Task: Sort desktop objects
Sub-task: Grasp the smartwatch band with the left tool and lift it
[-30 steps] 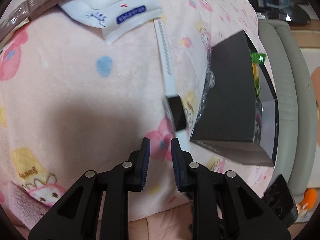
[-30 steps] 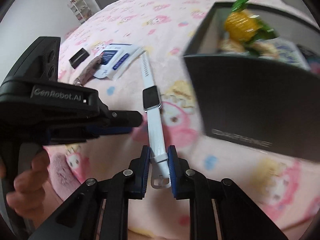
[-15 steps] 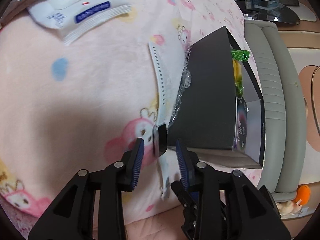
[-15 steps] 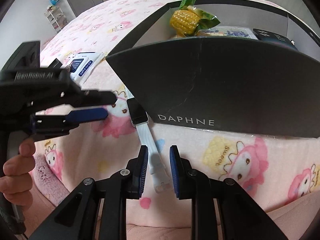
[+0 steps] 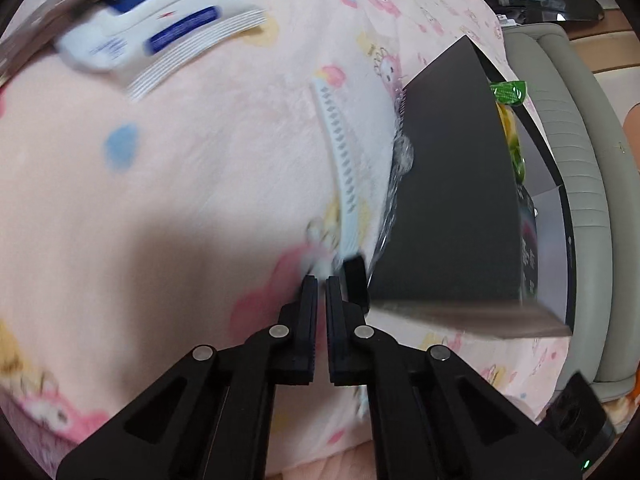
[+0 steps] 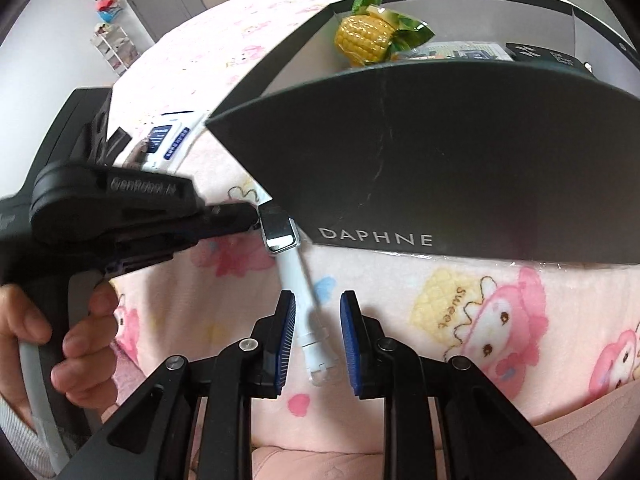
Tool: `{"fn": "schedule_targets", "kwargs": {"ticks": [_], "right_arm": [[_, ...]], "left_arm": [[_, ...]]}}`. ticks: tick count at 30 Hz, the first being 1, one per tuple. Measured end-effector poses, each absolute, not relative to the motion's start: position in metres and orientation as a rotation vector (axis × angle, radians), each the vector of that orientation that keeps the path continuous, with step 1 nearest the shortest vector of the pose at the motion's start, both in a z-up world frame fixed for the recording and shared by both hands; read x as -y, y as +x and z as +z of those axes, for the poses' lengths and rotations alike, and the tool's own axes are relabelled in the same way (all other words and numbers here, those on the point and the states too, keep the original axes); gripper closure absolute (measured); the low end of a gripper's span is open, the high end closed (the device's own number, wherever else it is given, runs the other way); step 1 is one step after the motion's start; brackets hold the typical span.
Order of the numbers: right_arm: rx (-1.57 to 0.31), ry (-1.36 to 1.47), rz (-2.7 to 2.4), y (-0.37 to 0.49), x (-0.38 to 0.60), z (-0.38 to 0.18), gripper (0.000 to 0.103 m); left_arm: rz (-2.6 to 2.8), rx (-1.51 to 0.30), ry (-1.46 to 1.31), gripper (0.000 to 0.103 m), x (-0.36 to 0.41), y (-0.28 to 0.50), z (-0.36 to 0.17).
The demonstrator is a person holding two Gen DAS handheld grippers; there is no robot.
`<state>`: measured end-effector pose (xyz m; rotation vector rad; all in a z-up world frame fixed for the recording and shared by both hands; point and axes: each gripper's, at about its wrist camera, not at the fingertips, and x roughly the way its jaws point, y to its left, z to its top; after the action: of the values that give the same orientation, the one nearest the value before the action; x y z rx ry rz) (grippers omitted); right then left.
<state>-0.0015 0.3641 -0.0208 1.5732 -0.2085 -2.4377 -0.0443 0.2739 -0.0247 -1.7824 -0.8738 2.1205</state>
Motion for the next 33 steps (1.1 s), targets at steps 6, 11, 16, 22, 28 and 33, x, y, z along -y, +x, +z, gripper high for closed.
{"fn": "schedule_targets", "kwargs": {"ticks": [6, 11, 16, 22, 28, 33], "right_arm": [[0.196, 1.638, -2.411, -0.001, -0.361, -0.036, 0.083], [0.306, 1.667, -2.387, -0.003, -0.374, -0.031, 0.083], [0.301, 1.667, -2.313, -0.001, -0.36, -0.037, 0.083], [0.259, 1.721, -2.32, -0.006, -0.334, -0.057, 0.083], [0.223, 1.685, -2.382, 0.0, -0.323, -0.055, 0.083], [0.289, 1.627, -2.481, 0.006, -0.325, -0.048, 0.083]], "left_arm": [[2.027, 0.999, -1.747, 0.098, -0.272, -0.042, -0.025], [2.045, 1.007, -1.758, 0.074, -0.277, -0.066, -0.025], [2.045, 1.007, -1.793, 0.079, -0.28, -0.08, -0.038], [2.133, 0.865, -1.777, 0.092, -0.288, -0.077, -0.027], [2.211, 0.806, -1.767, 0.094, -0.286, -0.062, -0.011], [2.217, 0.871, -1.746, 0.092, -0.267, -0.028, -0.012]]}}
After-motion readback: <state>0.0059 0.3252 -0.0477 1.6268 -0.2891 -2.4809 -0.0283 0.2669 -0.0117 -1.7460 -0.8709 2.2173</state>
